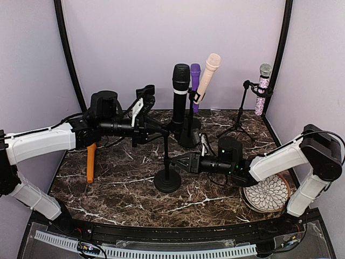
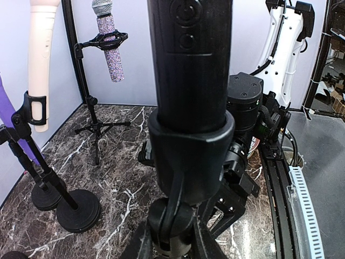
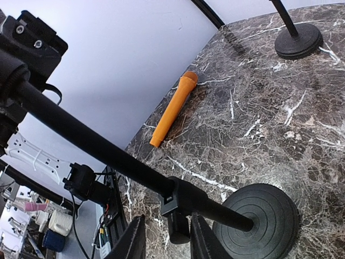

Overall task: Remove the microphone from the stand
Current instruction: Unscrew the knob on the stand of the microphone stand.

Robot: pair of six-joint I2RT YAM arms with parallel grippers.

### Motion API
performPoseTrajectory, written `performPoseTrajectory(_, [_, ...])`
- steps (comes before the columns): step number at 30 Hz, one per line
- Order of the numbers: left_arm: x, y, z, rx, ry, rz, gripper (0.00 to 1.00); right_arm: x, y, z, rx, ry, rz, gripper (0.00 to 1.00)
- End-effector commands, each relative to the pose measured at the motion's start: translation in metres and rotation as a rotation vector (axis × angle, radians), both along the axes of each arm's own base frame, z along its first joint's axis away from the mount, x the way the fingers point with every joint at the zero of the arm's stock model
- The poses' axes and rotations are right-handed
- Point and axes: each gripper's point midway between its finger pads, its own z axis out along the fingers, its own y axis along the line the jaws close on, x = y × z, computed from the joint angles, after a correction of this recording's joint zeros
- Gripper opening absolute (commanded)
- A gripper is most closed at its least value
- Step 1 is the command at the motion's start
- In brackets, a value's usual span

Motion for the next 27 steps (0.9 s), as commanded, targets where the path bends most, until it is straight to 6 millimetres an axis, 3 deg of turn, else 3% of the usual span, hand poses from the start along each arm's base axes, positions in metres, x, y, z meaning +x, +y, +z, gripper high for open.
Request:
performPoseTrajectory(1, [-0.003, 0.006, -0.020, 0.056, 0.044, 0.009, 0.25, 0.003, 0.007, 0.015, 0.044, -0.061, 0.019, 0.26])
performPoseTrajectory(14, [-0.001, 0.005, -0.023, 0.060, 0.052, 0.021, 0.24, 0.001, 0.005, 0.012, -0.005, -0.174, 0.004, 0.00])
performPoseTrajectory(27, [0.003, 0.004, -0.027, 0.069, 0.066, 0.033, 0.23, 0.001, -0.007, -0.001, -0.284, -0.530, -0.201, 0.00])
